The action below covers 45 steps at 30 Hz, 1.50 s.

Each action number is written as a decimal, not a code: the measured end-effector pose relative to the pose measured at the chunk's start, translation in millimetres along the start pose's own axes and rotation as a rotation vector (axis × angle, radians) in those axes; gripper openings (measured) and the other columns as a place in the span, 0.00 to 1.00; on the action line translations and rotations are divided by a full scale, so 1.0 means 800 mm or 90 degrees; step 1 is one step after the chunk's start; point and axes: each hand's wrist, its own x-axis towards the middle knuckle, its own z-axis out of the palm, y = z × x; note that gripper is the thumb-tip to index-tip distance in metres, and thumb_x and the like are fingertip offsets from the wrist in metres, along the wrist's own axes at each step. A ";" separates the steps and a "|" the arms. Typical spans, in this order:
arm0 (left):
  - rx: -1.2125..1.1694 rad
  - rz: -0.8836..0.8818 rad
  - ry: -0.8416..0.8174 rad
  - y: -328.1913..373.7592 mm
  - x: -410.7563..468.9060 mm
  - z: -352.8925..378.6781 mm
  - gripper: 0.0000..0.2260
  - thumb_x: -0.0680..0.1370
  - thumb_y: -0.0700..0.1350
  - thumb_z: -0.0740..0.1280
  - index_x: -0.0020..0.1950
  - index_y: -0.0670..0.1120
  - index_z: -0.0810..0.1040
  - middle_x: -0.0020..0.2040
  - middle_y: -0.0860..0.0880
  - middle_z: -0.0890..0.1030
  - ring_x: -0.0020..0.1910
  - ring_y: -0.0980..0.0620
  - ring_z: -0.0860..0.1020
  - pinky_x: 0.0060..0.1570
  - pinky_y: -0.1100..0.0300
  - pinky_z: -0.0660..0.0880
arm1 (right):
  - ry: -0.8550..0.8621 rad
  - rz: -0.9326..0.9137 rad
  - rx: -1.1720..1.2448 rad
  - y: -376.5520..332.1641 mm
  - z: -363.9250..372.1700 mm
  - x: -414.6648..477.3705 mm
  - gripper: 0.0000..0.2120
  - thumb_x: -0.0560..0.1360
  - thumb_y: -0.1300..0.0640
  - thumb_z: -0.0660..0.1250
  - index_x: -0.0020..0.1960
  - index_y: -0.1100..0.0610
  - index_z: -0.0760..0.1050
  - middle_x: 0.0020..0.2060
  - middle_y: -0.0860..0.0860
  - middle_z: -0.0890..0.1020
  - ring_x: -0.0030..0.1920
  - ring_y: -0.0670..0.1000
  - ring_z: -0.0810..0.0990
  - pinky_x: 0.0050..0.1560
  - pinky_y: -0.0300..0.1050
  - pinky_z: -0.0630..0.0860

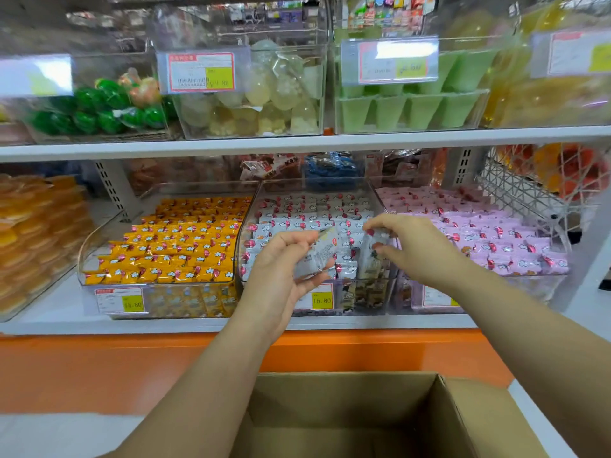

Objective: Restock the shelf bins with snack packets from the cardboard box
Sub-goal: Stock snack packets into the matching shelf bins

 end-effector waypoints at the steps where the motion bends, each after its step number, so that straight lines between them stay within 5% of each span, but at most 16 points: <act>1: 0.016 0.013 0.002 -0.001 0.001 0.000 0.09 0.80 0.36 0.59 0.50 0.47 0.77 0.55 0.48 0.80 0.48 0.47 0.82 0.40 0.58 0.79 | -0.010 -0.001 -0.004 -0.001 0.004 0.000 0.18 0.77 0.62 0.66 0.65 0.52 0.73 0.64 0.51 0.76 0.62 0.52 0.75 0.60 0.42 0.68; 3: 0.057 0.044 0.016 -0.005 0.005 -0.003 0.13 0.79 0.35 0.61 0.52 0.53 0.75 0.61 0.50 0.76 0.56 0.47 0.79 0.44 0.56 0.78 | -0.015 0.003 -0.007 -0.001 0.012 0.001 0.18 0.76 0.61 0.67 0.65 0.53 0.72 0.62 0.52 0.77 0.59 0.52 0.76 0.62 0.44 0.68; 6: 0.153 0.080 0.030 -0.014 0.011 -0.010 0.25 0.75 0.36 0.68 0.61 0.64 0.69 0.67 0.56 0.68 0.66 0.49 0.71 0.62 0.47 0.73 | 0.021 -0.020 -0.066 0.005 0.024 0.003 0.14 0.75 0.56 0.68 0.60 0.54 0.73 0.55 0.52 0.80 0.60 0.52 0.75 0.74 0.49 0.52; 9: 0.152 0.058 0.023 -0.021 0.014 -0.012 0.33 0.75 0.36 0.69 0.71 0.63 0.61 0.67 0.53 0.70 0.62 0.50 0.75 0.62 0.48 0.72 | 0.024 -0.046 -0.147 0.008 0.035 -0.002 0.08 0.78 0.51 0.64 0.54 0.51 0.78 0.52 0.51 0.79 0.65 0.50 0.69 0.75 0.53 0.41; 13: 0.160 0.033 0.003 -0.026 0.016 -0.012 0.32 0.75 0.37 0.69 0.73 0.59 0.61 0.66 0.52 0.72 0.63 0.50 0.75 0.63 0.50 0.70 | -0.084 -0.085 -0.259 0.007 0.044 -0.012 0.15 0.81 0.49 0.55 0.61 0.49 0.76 0.59 0.50 0.77 0.70 0.48 0.63 0.74 0.58 0.38; 16: 0.187 0.031 -0.019 -0.030 0.014 -0.011 0.29 0.75 0.38 0.70 0.69 0.60 0.64 0.62 0.56 0.73 0.65 0.51 0.72 0.63 0.52 0.70 | -0.106 -0.052 -0.127 0.005 0.033 -0.017 0.16 0.82 0.51 0.54 0.65 0.51 0.74 0.62 0.50 0.75 0.71 0.49 0.64 0.74 0.56 0.44; 21: 0.266 0.062 -0.121 -0.021 0.013 0.005 0.23 0.76 0.38 0.68 0.64 0.60 0.66 0.57 0.62 0.74 0.55 0.59 0.77 0.48 0.65 0.75 | -0.002 0.055 0.495 -0.011 -0.024 -0.019 0.24 0.76 0.48 0.64 0.70 0.50 0.65 0.56 0.44 0.79 0.54 0.45 0.79 0.58 0.45 0.74; 24: 0.314 0.084 -0.159 -0.017 0.020 0.024 0.23 0.76 0.37 0.68 0.64 0.59 0.67 0.58 0.61 0.75 0.52 0.61 0.79 0.45 0.68 0.77 | 0.003 0.034 0.515 -0.010 -0.032 -0.019 0.19 0.74 0.57 0.69 0.63 0.52 0.70 0.49 0.49 0.82 0.45 0.49 0.82 0.49 0.44 0.80; 27: 0.336 0.093 -0.176 -0.015 0.033 0.035 0.23 0.76 0.37 0.68 0.66 0.56 0.67 0.57 0.60 0.76 0.49 0.67 0.79 0.42 0.72 0.75 | 0.079 0.020 0.534 -0.001 -0.033 -0.017 0.14 0.73 0.62 0.70 0.55 0.50 0.72 0.45 0.48 0.82 0.45 0.52 0.80 0.51 0.50 0.80; 31: 0.548 0.174 -0.127 -0.019 0.059 0.042 0.20 0.77 0.44 0.69 0.68 0.54 0.71 0.57 0.59 0.78 0.53 0.62 0.76 0.50 0.69 0.73 | 0.191 -0.013 0.451 0.017 -0.047 -0.011 0.18 0.73 0.63 0.70 0.52 0.44 0.69 0.44 0.44 0.79 0.43 0.45 0.78 0.45 0.40 0.77; 36: 0.889 0.149 -0.182 -0.045 0.083 0.042 0.14 0.77 0.50 0.68 0.62 0.52 0.78 0.59 0.54 0.79 0.58 0.53 0.76 0.61 0.52 0.72 | 0.109 -0.010 0.249 0.031 -0.032 -0.009 0.19 0.74 0.57 0.70 0.60 0.44 0.66 0.56 0.43 0.73 0.43 0.43 0.75 0.48 0.45 0.73; 40: 0.906 0.171 -0.187 -0.054 0.093 0.039 0.02 0.78 0.48 0.66 0.47 0.53 0.78 0.48 0.55 0.77 0.51 0.53 0.77 0.55 0.52 0.74 | 0.073 -0.009 0.171 0.032 -0.021 -0.005 0.17 0.75 0.55 0.69 0.61 0.50 0.68 0.52 0.43 0.72 0.43 0.42 0.74 0.46 0.38 0.67; 45: 0.821 0.177 -0.167 -0.058 0.097 0.031 0.04 0.79 0.44 0.65 0.44 0.50 0.74 0.46 0.53 0.76 0.48 0.54 0.74 0.49 0.60 0.70 | -0.027 -0.014 0.023 0.033 0.000 0.006 0.18 0.74 0.53 0.70 0.62 0.54 0.73 0.53 0.52 0.77 0.53 0.50 0.74 0.46 0.39 0.64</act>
